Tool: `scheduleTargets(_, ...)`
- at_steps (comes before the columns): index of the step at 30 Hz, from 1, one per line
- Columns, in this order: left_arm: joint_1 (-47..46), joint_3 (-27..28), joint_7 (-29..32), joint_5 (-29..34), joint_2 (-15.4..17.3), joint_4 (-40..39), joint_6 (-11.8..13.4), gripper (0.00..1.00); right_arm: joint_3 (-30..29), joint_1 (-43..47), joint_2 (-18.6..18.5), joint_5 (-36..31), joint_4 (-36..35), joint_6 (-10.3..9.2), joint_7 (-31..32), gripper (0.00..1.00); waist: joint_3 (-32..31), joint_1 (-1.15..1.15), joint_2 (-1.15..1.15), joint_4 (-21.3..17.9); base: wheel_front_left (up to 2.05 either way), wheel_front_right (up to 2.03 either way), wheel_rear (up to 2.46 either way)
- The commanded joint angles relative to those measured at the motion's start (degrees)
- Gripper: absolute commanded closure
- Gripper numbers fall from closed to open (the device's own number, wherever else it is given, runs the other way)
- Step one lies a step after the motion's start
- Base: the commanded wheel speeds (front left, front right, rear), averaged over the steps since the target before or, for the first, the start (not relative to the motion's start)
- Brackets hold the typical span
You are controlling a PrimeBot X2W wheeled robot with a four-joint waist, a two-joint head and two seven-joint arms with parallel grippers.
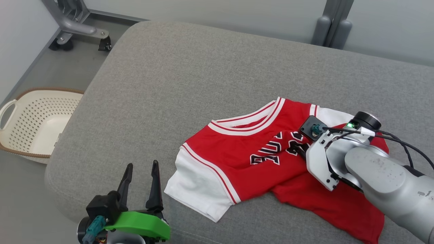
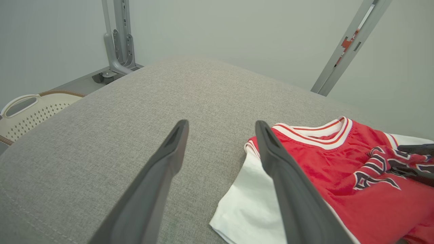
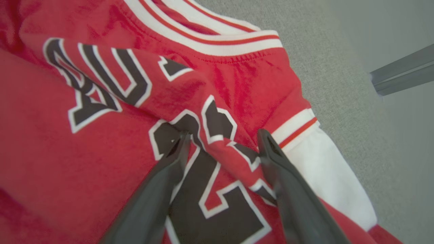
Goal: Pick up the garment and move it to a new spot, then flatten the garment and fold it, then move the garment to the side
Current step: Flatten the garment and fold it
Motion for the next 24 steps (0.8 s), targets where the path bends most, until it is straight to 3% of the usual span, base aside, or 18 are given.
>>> scheduleTargets(1,-1.16,0.16,0.0,0.0,-0.07,-0.1,-0.26,0.0,1.56,-0.62,-0.61,2.06,-0.31,-0.11,1.61,0.0,0.77,0.0,0.0,0.59,0.0,0.0,0.0)
scheduleTargets(2,-1.17,0.08,0.0,0.01,-0.12,-0.06,-0.32,0.0,3.0,-1.08,-1.12,3.77,-0.66,-0.11,2.94,0.0,0.96,0.0,0.0,0.78,0.0,0.0,0.0)
scheduleTargets(3,-1.16,0.02,0.0,0.03,-0.16,0.01,-0.35,0.0,4.06,-1.48,-1.61,4.9,-1.05,-0.11,3.77,0.1,1.08,0.0,0.0,0.96,0.0,0.0,0.0)
scheduleTargets(4,-1.16,0.0,0.0,0.0,-0.21,0.08,-0.35,0.0,5.18,-2.02,-2.18,6.31,-1.56,-0.11,4.56,0.45,1.2,0.0,0.0,1.12,0.0,0.0,0.0)
scheduleTargets(6,-1.33,0.16,0.01,-0.09,-0.31,0.09,-0.2,0.0,6.56,-2.53,-3.09,7.92,-2.27,-0.11,5.4,0.76,1.45,0.0,0.0,1.32,0.0,0.0,0.0)
scheduleTargets(7,-1.41,0.26,0.01,-0.13,-0.35,0.05,-0.17,0.0,6.89,-2.86,-3.39,8.54,-2.41,-0.11,5.46,1.0,1.55,0.0,0.0,1.36,0.0,0.0,0.0)
scheduleTargets(24,-2.71,0.27,0.01,0.34,-0.51,-0.84,-0.53,0.0,0.47,-14.24,-1.18,4.77,13.86,-0.12,-4.5,1.0,3.35,0.0,0.0,3.09,0.0,0.0,0.0)
